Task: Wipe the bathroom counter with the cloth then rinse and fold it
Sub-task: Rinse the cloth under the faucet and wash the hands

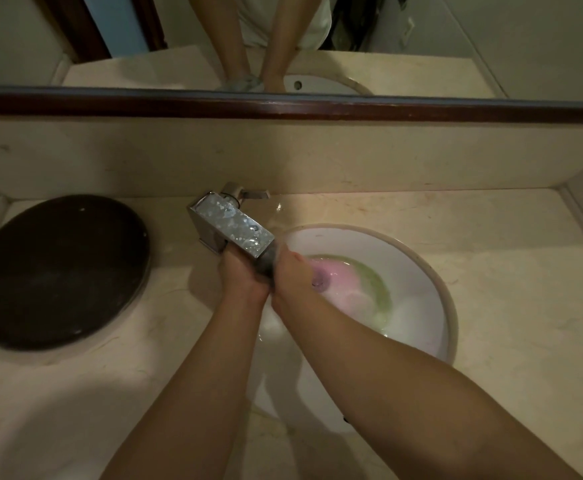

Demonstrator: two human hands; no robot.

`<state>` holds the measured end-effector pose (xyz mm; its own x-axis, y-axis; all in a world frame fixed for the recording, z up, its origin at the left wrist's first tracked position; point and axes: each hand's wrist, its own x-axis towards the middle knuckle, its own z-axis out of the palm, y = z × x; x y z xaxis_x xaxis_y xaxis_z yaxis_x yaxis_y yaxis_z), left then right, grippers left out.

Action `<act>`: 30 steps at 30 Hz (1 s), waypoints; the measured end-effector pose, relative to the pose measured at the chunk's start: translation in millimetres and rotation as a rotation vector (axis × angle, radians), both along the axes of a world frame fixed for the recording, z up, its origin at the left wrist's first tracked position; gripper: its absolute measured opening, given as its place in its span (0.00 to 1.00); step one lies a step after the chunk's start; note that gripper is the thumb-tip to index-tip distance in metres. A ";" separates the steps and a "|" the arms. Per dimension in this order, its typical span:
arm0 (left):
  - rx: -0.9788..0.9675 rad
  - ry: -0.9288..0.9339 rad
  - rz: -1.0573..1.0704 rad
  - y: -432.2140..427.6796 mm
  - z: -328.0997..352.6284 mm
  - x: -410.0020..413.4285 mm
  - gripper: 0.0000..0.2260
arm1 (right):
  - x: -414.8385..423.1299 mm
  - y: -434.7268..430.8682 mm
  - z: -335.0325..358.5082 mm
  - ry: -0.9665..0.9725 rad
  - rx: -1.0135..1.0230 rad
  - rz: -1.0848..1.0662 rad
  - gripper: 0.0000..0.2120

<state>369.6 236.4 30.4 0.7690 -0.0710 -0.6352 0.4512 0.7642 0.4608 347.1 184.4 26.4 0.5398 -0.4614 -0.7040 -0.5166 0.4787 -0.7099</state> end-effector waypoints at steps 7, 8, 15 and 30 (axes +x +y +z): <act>-0.096 0.067 0.058 -6.9 15.0 3.5 0.20 | 8.5 -13.3 9.8 0.072 -0.313 0.307 0.04; -0.104 0.074 0.060 -6.8 13.8 4.3 0.20 | 11.2 -17.1 7.3 0.075 -0.355 0.345 0.06; -0.144 0.053 -0.042 -8.0 9.7 3.1 0.10 | 11.1 -22.7 17.8 0.128 -0.018 0.292 0.01; 0.216 -0.019 -0.116 8.8 -11.8 -4.2 0.05 | -19.5 -17.1 -13.0 0.077 0.377 -0.039 0.17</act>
<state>365.4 245.2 18.6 0.7753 -0.0240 -0.6311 0.5203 0.5907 0.6167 327.6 167.3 13.4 0.4662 -0.1822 -0.8657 -0.5372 0.7192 -0.4406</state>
